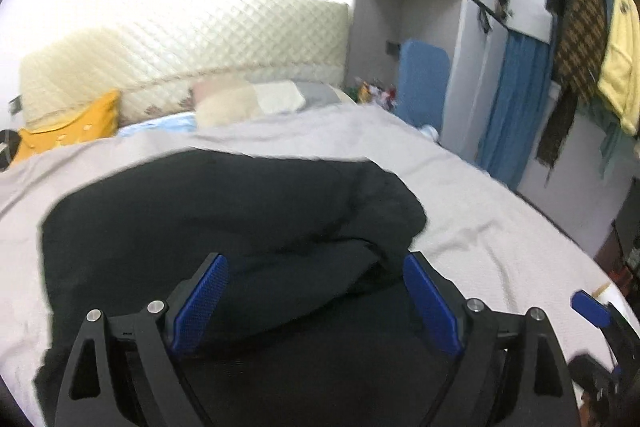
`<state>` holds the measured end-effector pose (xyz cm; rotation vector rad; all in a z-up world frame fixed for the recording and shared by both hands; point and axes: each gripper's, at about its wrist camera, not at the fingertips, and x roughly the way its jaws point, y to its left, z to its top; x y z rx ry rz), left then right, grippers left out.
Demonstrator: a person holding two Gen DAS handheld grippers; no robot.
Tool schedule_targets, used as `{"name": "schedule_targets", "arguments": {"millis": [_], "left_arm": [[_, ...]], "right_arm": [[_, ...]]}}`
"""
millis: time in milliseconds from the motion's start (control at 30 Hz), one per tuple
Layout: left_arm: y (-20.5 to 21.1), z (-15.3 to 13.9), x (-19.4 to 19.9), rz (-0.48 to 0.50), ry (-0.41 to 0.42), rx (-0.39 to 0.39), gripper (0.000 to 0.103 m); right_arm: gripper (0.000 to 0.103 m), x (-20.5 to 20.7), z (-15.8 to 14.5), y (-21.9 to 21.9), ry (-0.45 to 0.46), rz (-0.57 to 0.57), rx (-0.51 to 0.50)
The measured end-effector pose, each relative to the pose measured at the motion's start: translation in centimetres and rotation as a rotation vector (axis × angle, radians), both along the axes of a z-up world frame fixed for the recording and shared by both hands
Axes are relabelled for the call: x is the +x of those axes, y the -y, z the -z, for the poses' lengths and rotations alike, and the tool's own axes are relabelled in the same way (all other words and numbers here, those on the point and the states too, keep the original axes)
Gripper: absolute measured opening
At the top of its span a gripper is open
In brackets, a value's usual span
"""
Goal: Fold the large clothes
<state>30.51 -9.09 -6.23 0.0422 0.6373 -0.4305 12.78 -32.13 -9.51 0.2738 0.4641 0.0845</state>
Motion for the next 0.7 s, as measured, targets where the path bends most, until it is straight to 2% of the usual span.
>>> {"name": "schedule_targets", "arguments": {"millis": [133,233,267,300,367,500,600,700], "left_arm": [[-3.8,-1.7,1.3,-0.091,0.018,0.006,0.089],[-6.7,-1.6,3.3,-0.152,0.018,0.025,0.089],[-7.6,-1.3,4.1,-0.169,0.015,0.026,0.089],[-8.5,-0.8,5.0,-0.192,0.011,0.031,0.089],[-9.7,0.3,6.5,-0.217,-0.002,0.029,0.089],[-10.7,3.7,10.2,-0.236,-0.046,0.047,0.089],[-10.9,5.3,11.3,-0.23,-0.034,0.053,0.091],[-10.8,6.5,12.6,-0.232,-0.03,0.065,0.091]], "right_arm": [[0.103,4.4,-2.4,-1.0,0.033,-0.015,-0.03],[0.102,9.1,-3.2,-2.4,0.027,-0.062,-0.042],[0.098,10.8,-3.1,-2.9,0.017,-0.081,-0.052],[0.092,12.8,-2.8,-3.5,-0.003,-0.099,-0.059],[0.087,15.9,-1.9,-4.2,-0.042,-0.119,-0.062],[0.086,21.9,1.2,-5.6,-0.117,-0.131,-0.11],[0.086,24.7,3.5,-6.0,-0.164,-0.131,-0.136],[0.087,26.4,5.4,-6.4,-0.165,-0.133,-0.156]]}}
